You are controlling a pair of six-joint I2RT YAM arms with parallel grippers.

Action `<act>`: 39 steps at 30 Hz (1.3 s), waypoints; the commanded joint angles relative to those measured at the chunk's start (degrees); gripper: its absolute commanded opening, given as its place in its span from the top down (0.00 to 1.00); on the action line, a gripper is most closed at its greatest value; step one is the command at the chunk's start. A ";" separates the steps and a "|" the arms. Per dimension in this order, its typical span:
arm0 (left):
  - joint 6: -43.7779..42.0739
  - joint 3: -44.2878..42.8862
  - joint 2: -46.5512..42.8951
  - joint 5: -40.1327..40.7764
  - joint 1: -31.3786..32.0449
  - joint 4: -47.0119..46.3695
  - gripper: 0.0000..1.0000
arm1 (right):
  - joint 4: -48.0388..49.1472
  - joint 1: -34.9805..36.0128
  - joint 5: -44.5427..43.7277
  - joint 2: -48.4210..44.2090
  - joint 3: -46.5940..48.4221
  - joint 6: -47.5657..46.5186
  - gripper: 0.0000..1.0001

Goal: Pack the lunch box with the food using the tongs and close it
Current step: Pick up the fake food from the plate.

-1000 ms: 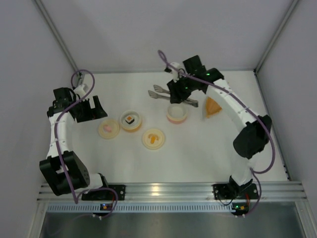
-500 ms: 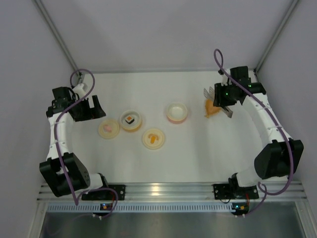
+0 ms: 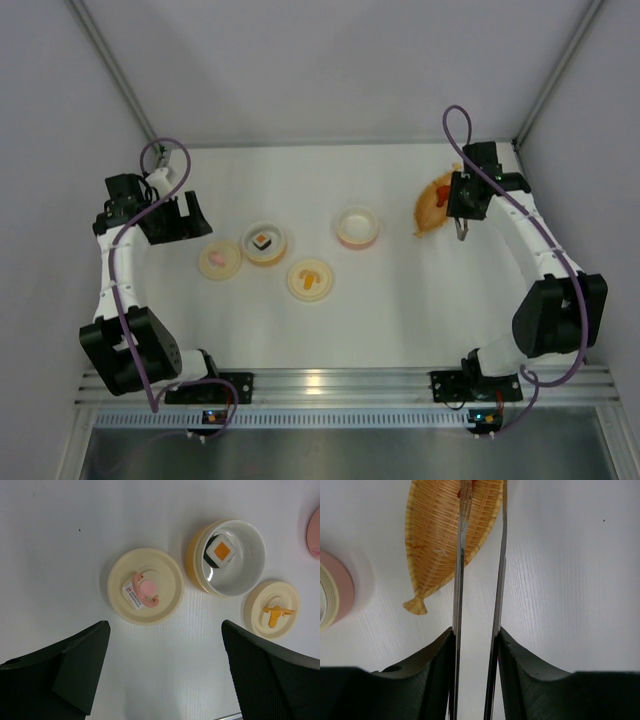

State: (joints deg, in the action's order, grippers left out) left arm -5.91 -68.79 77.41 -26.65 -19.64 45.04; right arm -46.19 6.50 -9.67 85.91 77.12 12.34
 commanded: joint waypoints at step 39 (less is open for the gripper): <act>-0.50 -0.55 1.34 0.81 -0.31 -2.15 0.02 | 13.50 -2.11 4.75 13.49 3.91 7.79 0.57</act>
State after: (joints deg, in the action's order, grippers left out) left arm -5.93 -68.79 78.67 -25.85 -19.64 44.93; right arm -37.69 5.17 -4.73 98.91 78.13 19.14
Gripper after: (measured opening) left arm 0.982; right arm 0.431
